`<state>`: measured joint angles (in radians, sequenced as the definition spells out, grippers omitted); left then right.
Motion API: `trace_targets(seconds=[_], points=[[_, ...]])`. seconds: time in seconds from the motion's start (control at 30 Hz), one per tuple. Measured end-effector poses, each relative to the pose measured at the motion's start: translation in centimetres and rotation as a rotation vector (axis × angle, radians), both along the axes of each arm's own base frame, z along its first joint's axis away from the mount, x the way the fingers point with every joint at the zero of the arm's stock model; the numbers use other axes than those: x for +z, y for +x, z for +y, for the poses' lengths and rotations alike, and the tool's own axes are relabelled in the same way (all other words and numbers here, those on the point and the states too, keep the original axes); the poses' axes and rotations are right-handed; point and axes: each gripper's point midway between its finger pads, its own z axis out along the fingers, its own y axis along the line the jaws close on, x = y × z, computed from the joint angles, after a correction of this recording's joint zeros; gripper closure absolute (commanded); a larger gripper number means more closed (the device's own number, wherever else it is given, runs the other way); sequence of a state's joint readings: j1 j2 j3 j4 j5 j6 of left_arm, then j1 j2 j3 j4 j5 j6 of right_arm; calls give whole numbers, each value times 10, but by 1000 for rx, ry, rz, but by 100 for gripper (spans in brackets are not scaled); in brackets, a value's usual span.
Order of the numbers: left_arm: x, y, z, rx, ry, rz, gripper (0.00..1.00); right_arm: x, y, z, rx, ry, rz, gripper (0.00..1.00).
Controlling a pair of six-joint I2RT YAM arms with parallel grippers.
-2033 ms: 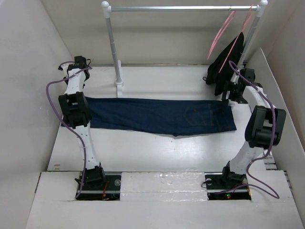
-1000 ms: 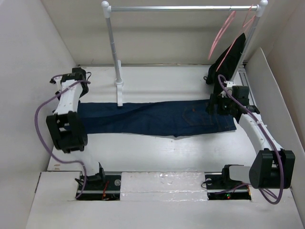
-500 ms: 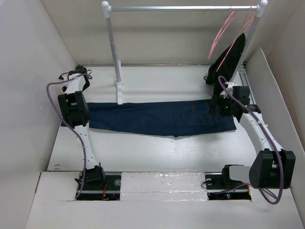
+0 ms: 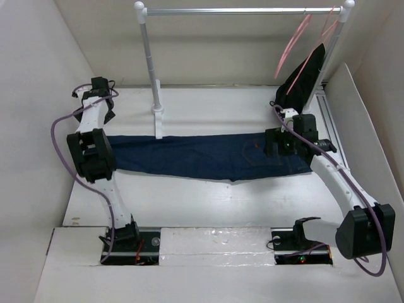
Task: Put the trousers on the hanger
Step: Fold the trousers at the center of the board.
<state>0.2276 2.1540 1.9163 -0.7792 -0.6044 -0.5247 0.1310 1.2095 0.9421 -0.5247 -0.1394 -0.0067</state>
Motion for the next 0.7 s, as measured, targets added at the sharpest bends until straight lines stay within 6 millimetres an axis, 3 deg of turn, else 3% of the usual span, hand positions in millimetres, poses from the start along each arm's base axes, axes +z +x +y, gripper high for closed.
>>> trace_targets(seconds=[0.07,0.1,0.13,0.17,0.2,0.23,0.3,0.4,0.6,0.63,0.7], points=[[15,-16,-21,-35,-37,-72,28,2,-3,10,29,-9,-6,6],[21,-28,-28,-43,-60,-115,34,2,-5,14,44,-13,-7,18],[27,-42,-30,-38,-77,-144,63,2,-7,18,56,-15,-6,54],[32,-53,-28,-19,-88,-187,77,2,-8,21,72,-23,-8,77],[33,-65,-24,1,-95,-217,86,2,-10,24,78,-23,-7,92],[32,-75,-21,15,-106,-235,100,3,-11,27,87,-24,-7,100],[20,-87,-13,44,-131,-246,100,3,-13,31,98,-26,-7,100],[-9,-85,-17,42,-197,-219,100,3,-15,36,123,-32,-8,100],[-74,-72,-22,50,-339,-148,86,14,-18,39,165,-57,-16,76],[-81,-73,-18,62,-353,-140,86,16,-18,39,168,-59,-22,68],[-86,-73,-12,78,-367,-139,86,20,-20,39,174,-61,-33,63]])
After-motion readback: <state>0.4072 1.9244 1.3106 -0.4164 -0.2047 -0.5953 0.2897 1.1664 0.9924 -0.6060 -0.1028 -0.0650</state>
